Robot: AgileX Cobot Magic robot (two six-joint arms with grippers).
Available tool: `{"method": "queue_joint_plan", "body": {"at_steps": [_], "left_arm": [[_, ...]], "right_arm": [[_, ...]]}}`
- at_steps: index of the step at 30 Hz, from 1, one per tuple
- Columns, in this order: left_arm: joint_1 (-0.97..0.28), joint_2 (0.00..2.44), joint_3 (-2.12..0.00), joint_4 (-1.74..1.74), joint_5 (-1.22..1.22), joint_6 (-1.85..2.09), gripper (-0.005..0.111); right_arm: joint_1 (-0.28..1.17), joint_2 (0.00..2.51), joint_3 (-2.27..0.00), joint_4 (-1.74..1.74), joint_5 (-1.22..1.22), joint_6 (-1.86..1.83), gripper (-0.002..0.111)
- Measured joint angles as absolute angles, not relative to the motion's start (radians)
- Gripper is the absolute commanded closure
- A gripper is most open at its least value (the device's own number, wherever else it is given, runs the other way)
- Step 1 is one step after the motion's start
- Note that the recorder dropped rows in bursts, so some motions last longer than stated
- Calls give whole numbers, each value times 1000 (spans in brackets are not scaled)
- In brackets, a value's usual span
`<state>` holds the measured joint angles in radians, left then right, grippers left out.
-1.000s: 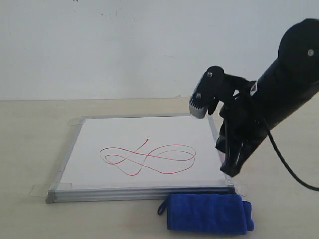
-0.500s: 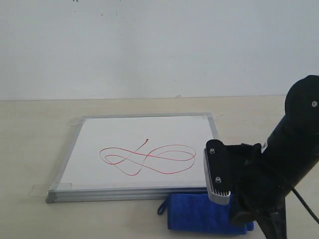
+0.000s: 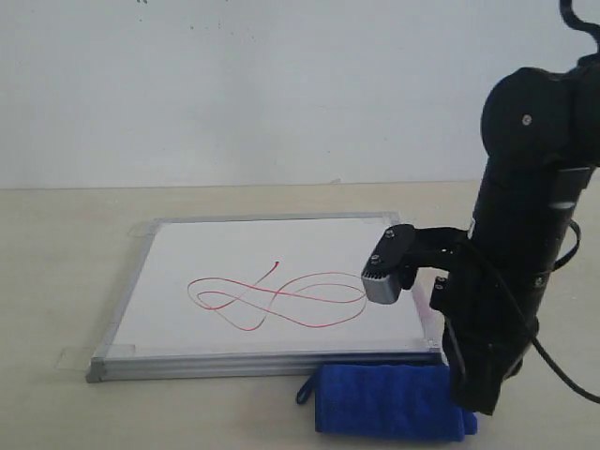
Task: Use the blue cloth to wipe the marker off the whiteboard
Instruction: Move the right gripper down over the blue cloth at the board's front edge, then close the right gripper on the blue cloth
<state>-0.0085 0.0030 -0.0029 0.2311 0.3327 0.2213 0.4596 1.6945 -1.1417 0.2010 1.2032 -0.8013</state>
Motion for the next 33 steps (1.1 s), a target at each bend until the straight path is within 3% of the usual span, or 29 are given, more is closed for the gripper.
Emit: {"method": "queue_joint_plan", "body": {"at_steps": [11,13,16,20,21,33], "left_arm": [[-8,3,-3,231,333,221,103],[-8,3,-3,231,333,221,103],[-8,3,-3,231,333,221,103],[-8,3,-3,231,333,221,103],[-8,3,-3,231,333,221,103],[-8,3,-3,231,333,221,103]], "right_arm": [[670,1859,-1237,16,1085,-867,109],[683,1859,-1237,0,1073,-830,104],[684,1859,-1237,0,1073,-787,88],[684,1859,-1237,0,1080,-768,57],[684,1859,-1237,0,1082,-766,54],[684,1878,-1237,-7,1028,-745,59]]}}
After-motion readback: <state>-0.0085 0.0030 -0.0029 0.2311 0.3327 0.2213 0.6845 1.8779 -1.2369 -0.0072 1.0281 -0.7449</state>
